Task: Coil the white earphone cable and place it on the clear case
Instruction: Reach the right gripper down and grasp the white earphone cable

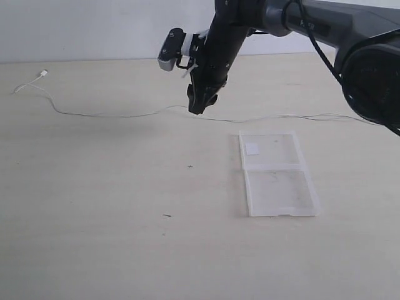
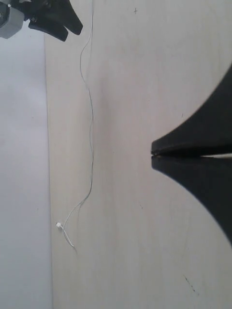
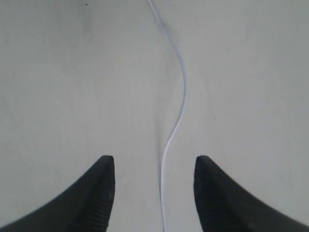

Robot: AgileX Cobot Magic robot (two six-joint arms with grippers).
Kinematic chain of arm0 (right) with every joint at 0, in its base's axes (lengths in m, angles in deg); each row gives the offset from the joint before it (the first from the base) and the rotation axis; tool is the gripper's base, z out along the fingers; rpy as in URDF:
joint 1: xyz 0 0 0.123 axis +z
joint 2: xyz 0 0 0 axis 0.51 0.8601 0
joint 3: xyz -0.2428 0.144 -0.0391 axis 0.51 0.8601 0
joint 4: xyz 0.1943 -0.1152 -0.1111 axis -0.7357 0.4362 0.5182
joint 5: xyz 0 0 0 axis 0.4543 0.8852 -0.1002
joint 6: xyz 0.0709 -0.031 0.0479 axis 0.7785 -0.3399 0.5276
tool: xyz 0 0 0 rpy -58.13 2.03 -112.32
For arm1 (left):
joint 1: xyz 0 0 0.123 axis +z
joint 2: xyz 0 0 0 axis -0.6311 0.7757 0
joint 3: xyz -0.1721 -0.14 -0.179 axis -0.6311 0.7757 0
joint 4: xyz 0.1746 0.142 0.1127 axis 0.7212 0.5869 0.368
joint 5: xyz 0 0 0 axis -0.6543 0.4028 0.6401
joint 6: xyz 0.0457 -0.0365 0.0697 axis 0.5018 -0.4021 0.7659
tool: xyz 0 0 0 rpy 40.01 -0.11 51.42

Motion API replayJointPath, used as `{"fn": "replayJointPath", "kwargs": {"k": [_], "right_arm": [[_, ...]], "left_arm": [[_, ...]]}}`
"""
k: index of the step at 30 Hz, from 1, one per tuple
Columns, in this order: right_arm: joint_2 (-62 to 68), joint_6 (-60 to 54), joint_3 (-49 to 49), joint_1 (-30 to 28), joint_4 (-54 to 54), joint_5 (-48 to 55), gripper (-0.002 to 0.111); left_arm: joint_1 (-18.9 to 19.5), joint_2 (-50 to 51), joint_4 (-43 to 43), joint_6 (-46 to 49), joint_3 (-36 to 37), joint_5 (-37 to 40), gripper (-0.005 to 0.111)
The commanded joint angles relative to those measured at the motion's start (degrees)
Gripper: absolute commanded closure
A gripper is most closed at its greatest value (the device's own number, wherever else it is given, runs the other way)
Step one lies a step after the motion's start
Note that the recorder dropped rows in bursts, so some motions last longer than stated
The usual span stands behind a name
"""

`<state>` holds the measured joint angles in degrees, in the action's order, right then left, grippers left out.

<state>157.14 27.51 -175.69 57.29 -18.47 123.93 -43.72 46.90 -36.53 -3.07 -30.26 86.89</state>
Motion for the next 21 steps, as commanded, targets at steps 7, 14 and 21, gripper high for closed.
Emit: {"fn": "replayJointPath", "kwargs": {"k": [7,14,21], "right_arm": [[3.5,-0.5,-0.6,0.0,-0.7,-4.3,0.058],[4.4,-0.4,-0.6,0.0,-3.5,-8.3,0.059],[4.4,0.1,-0.6,0.0,-3.8,-8.9,0.061]], "left_arm": [[0.0,-0.2,0.2,-0.2,0.2,-0.4,0.107],[0.0,-0.2,0.2,-0.2,0.2,-0.4,0.107],[0.0,-0.2,0.2,-0.2,0.2,-0.4,0.107]]}}
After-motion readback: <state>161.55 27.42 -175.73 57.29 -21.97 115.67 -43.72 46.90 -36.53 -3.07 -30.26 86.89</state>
